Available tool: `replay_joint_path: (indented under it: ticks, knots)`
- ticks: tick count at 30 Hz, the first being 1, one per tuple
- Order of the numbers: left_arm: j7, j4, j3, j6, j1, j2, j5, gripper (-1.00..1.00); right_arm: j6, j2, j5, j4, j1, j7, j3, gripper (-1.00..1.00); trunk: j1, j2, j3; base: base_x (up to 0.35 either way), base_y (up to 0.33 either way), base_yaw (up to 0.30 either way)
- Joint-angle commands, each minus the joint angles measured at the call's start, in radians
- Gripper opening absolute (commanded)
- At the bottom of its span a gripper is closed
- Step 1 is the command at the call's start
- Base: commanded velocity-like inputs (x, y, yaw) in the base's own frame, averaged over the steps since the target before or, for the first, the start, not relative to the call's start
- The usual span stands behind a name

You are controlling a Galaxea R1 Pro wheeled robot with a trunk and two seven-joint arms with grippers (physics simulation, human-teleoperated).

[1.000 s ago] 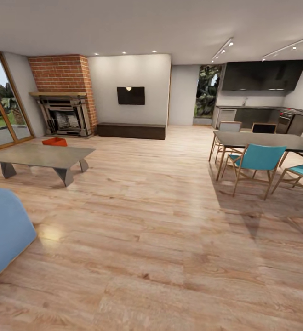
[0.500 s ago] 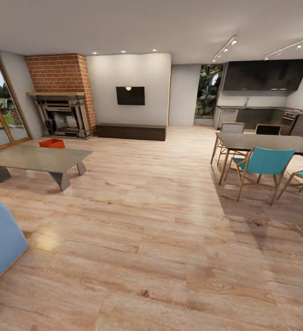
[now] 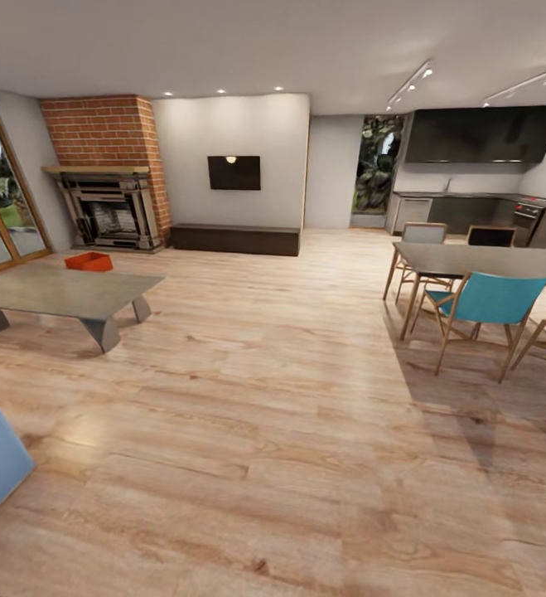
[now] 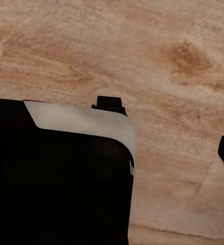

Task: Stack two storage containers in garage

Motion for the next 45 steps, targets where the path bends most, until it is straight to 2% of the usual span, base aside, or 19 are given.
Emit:
replay_joint_path:
  ticks: [1,45]
  knots:
    - [-0.004,0.000,-0.001,0.004,-0.001,0.000,0.010,1.00,-0.005,0.001,-0.009,0.003,-0.001,-0.001,0.008,1.00,0.001,0.000,-0.001,0.320,0.000,0.000]
    - [-0.004,-0.001,-0.001,0.004,-0.001,0.000,0.007,1.00,-0.004,0.000,-0.012,0.004,-0.001,0.001,0.007,1.00,0.001,0.000,-0.001,0.320,0.000,0.000]
